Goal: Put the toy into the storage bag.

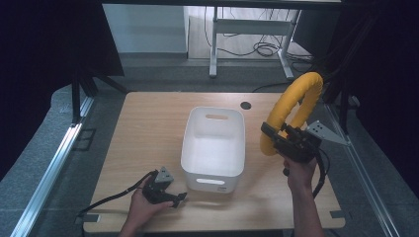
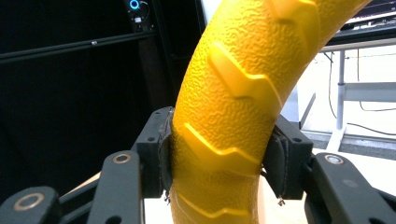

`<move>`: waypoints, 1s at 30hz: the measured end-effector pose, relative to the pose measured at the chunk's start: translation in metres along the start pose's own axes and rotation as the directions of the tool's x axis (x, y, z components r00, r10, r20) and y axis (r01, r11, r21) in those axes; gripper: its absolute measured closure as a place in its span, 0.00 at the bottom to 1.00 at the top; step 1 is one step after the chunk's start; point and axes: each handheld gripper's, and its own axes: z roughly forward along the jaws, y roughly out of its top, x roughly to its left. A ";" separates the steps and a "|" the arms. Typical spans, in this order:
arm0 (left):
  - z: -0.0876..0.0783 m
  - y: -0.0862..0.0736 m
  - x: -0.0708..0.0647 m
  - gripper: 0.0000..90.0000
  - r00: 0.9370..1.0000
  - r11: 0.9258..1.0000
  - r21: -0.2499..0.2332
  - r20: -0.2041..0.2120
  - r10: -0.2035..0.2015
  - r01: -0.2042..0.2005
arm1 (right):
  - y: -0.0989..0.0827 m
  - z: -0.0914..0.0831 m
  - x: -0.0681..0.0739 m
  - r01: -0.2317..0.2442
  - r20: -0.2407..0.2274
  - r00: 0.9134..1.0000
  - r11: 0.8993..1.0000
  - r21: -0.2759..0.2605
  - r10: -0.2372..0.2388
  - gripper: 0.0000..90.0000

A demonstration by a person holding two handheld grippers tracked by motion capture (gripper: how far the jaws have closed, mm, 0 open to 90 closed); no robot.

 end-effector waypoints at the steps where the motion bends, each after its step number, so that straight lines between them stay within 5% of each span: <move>1: 0.000 0.000 0.000 0.19 1.000 1.000 0.000 0.000 0.000 0.000 | 0.000 0.001 0.001 0.005 0.002 1.000 1.000 -0.003 -0.005 0.54; 30: 0.000 0.000 0.000 0.19 1.000 1.000 0.002 0.003 0.002 -0.002 | 0.041 0.015 0.043 0.080 -0.021 0.996 0.993 -0.091 -0.082 0.54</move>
